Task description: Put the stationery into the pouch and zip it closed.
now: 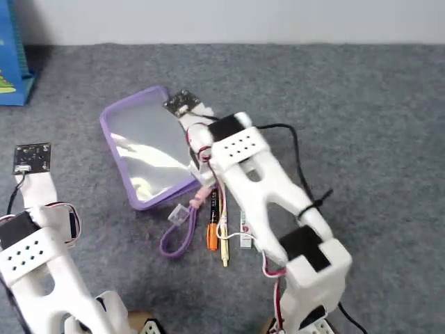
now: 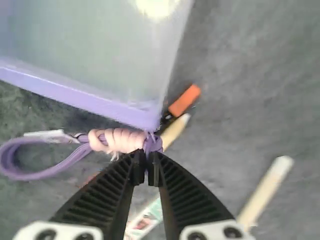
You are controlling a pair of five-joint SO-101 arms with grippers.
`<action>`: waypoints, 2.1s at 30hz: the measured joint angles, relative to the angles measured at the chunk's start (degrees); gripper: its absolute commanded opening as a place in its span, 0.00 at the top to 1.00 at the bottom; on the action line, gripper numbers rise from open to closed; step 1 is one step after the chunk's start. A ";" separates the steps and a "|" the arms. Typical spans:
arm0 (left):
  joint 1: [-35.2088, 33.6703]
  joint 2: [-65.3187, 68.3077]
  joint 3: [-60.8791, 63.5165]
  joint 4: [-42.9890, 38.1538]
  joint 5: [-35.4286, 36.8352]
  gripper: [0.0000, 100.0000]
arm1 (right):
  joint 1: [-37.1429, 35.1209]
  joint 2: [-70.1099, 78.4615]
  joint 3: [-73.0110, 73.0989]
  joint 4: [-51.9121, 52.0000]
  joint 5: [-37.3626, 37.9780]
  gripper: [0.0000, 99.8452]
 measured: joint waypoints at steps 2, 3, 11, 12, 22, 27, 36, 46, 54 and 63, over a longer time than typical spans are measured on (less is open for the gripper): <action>0.00 0.00 0.00 0.00 0.00 0.98 | 0.53 -2.55 0.00 0.00 3.78 0.99; 0.00 0.00 0.00 0.00 0.00 0.98 | 0.62 -3.78 0.00 0.35 5.63 0.99; 0.00 0.00 1.05 0.00 0.00 0.98 | 0.88 -10.37 -4.57 8.53 17.85 0.99; 0.00 0.00 1.05 0.00 0.00 0.98 | 0.88 -10.37 -5.54 9.93 18.99 0.99; 0.00 0.00 1.05 0.00 0.00 0.98 | 0.97 3.69 -7.65 9.41 15.56 0.82; 0.00 0.00 1.58 0.00 0.00 0.98 | 0.88 4.66 -12.22 13.19 1.32 0.73; 0.00 0.00 4.22 -3.43 0.00 0.98 | -0.88 5.36 -14.59 21.71 -18.37 0.88; 0.00 0.00 4.22 -3.96 0.00 0.98 | -1.67 5.36 0.53 13.80 -26.64 0.90; 0.00 0.00 4.22 -3.96 0.00 0.98 | -1.85 5.36 10.99 -0.35 -26.81 0.90; 0.00 0.00 5.36 -5.45 0.00 0.98 | -1.85 5.01 13.71 -2.73 -26.81 0.89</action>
